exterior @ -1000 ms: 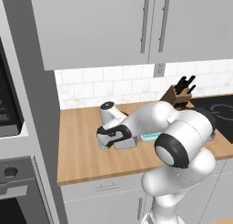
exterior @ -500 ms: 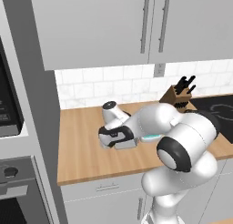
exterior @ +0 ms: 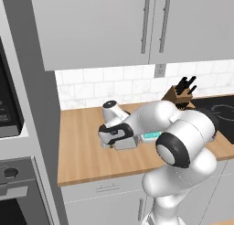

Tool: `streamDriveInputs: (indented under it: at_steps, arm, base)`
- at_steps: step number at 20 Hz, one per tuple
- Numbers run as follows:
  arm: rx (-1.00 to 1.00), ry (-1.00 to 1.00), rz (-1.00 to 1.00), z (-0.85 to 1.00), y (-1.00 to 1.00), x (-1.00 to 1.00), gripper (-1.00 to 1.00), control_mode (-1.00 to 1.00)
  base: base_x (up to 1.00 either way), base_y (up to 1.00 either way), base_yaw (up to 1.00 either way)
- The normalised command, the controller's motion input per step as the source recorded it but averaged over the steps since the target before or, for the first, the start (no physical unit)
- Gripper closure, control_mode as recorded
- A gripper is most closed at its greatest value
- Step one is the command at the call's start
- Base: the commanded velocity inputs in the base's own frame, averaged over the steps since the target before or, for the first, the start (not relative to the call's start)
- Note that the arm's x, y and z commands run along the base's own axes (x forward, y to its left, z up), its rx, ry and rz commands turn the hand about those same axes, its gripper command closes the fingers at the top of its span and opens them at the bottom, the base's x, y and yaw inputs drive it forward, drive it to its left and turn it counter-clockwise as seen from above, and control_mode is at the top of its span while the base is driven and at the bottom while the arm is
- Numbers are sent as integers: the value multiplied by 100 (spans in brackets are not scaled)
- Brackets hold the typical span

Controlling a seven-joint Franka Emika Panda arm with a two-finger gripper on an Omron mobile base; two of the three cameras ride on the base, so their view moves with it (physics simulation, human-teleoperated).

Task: Take the meat container that has the steak and place it on the second highest rack of the freezer. Then take the vegetable container that has the garlic and lemon wedge and place it on the highest rack of the freezer.

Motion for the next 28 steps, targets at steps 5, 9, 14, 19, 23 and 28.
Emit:
streamDriveInputs:
  at_steps: [5,9,14,19,23,28]
  arm:
    - [0,3,0,-43,0,-9,-100,-100]
    - [0,0,0,-43,0,-4,-100,-100]
    - [0,0,0,-38,0,0,-100,-100]
    - [1,0,0,-44,-1,0,-100,-100]
    - [1,3,0,-51,0,0,100,-100]
    - [1,4,0,-46,0,0,100,-100]
  base:
    - [0,0,0]
    - [0,0,0]
    - [0,0,0]
    - [0,0,0]
    - [0,0,0]
    - [0,0,0]
